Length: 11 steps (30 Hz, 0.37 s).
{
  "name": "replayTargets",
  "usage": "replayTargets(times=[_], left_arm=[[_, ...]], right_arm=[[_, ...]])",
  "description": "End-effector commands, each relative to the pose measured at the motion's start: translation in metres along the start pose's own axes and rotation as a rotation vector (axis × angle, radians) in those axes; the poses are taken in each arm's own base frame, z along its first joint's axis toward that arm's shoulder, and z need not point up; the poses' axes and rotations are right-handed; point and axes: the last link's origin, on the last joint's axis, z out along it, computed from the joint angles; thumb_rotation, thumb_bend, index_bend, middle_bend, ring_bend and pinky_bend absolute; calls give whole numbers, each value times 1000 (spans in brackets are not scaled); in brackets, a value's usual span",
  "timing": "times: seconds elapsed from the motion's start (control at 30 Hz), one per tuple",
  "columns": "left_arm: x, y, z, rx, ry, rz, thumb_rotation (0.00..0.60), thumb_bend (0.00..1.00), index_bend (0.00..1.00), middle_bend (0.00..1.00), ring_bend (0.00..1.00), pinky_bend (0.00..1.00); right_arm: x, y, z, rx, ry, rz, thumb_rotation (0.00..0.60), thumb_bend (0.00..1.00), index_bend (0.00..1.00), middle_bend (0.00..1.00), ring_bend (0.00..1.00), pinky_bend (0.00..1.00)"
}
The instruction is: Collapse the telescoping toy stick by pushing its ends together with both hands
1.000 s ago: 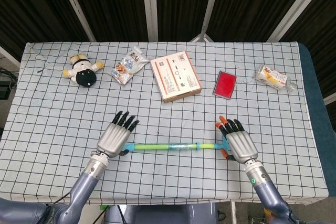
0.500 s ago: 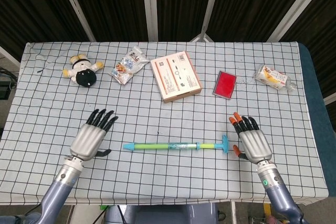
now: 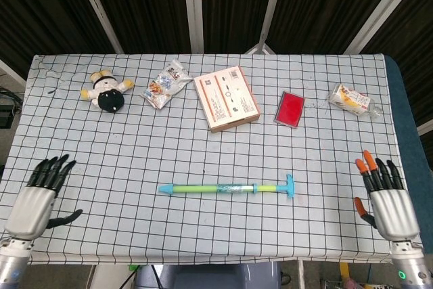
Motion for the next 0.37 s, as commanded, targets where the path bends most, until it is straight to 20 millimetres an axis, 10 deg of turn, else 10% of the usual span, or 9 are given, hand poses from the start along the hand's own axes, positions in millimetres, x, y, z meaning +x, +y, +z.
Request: replayTargets(times=[0.03,0.37], left_arm=[[9,-33,-30,35,44,32,600,163,11,0,0,0],[15,-59,-33,108,89,44,600,164,11,0,0,0]], right_arm=[[5,22,-19,-43,9,-21,600,446,0,0,0,0],[4,26,-23,-60,61,-7,600,446,0,0,0,0]])
